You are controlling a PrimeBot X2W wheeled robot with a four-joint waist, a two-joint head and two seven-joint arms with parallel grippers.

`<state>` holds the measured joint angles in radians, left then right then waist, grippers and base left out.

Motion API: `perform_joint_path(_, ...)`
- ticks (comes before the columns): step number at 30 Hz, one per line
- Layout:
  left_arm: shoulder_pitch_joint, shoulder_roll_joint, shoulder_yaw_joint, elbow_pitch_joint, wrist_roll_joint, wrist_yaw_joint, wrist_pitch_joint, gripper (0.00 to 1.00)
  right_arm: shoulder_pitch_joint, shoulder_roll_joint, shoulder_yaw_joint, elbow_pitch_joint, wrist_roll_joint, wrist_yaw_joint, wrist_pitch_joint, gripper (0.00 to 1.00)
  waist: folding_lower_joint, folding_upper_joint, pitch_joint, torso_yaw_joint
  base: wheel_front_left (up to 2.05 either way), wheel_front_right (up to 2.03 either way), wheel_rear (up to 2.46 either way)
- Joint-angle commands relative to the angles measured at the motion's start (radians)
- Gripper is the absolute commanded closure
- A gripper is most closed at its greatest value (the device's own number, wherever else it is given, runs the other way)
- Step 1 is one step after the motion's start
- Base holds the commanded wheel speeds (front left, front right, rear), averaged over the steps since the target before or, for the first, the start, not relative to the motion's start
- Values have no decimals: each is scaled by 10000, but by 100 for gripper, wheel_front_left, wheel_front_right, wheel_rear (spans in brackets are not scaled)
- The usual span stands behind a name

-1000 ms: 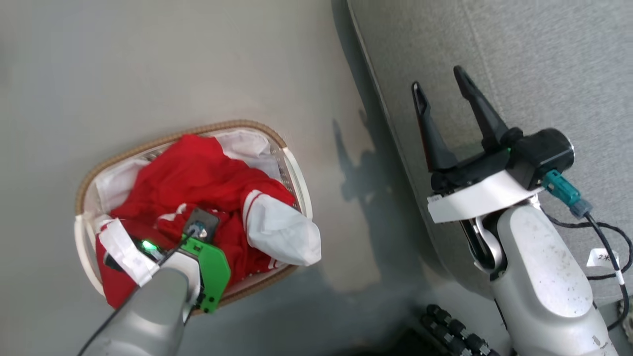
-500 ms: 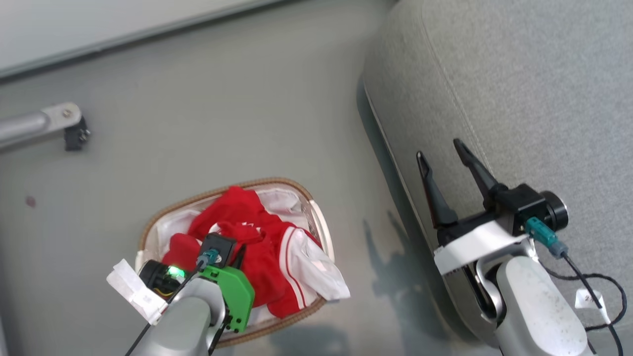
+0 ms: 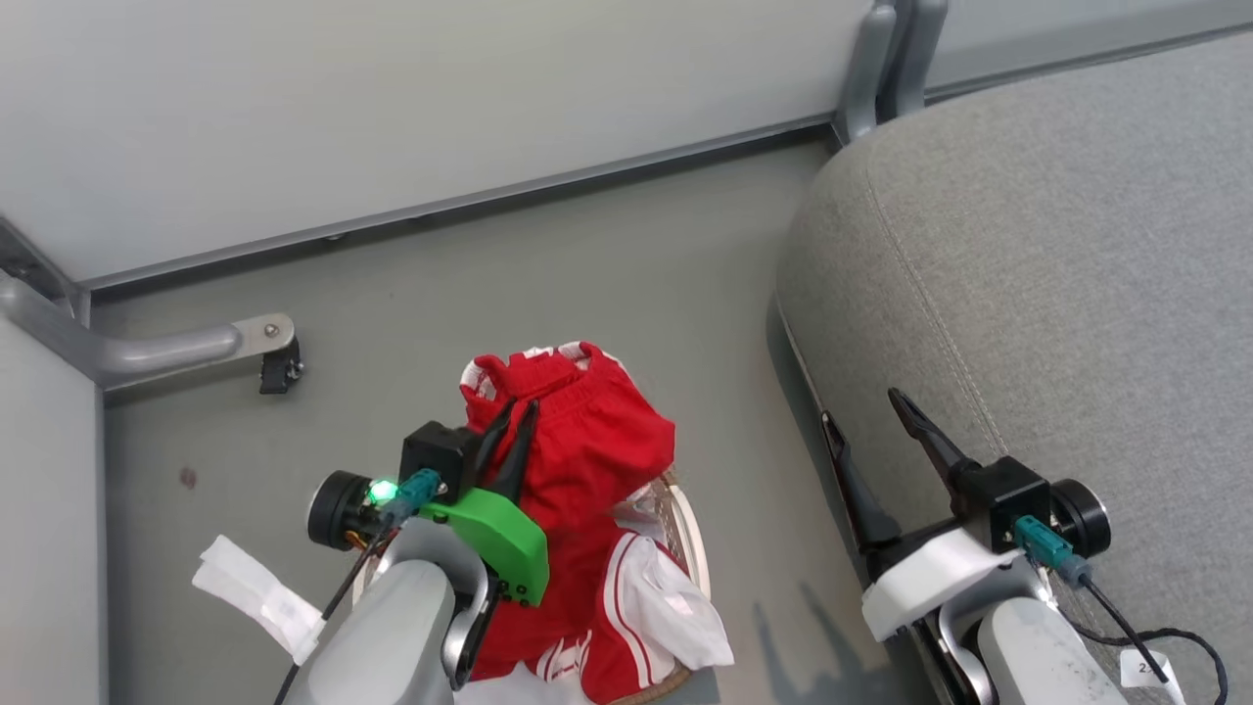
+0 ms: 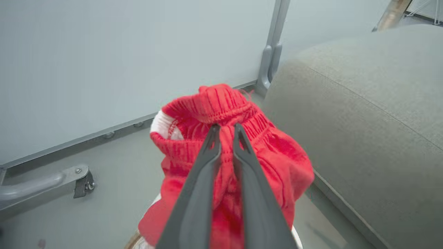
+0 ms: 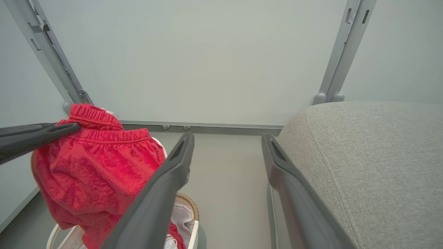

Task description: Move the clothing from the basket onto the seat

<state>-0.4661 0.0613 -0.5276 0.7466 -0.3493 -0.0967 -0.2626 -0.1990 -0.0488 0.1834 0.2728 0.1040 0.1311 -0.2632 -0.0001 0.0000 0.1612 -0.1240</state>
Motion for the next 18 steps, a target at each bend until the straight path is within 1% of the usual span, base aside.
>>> perform_joint_path(1, 195, 5, 220, -352, 55, 14, -33, 100, 190, -40, 21, 76, -58, -6, -23, 0, 1, 0, -577, 416, 0, 0, 0)
perform_joint_path(7, 499, -67, 909, -1745, 70, -74, -32, 100, 606, -40, 201, 360, -83, -6, -22, 0, 1, 0, -1085, 542, 0, 0, 0)
perform_joint_path(11, 551, -94, 1121, -2466, -25, -118, -34, 100, 820, -45, 416, 596, -99, -6, -23, 0, 1, 0, -1328, 613, 0, 0, 0)
perform_joint_path(15, 465, -94, 922, -3035, -292, -165, -31, 100, 923, -144, 780, 799, -61, -6, -23, 0, 1, 0, -1404, 719, 0, 0, 0)
perform_joint_path(18, 396, -94, 739, -3259, -512, -86, -24, 100, 871, -239, 1279, 900, -57, -6, -23, 0, 1, 0, -1406, 816, 0, 0, 0)
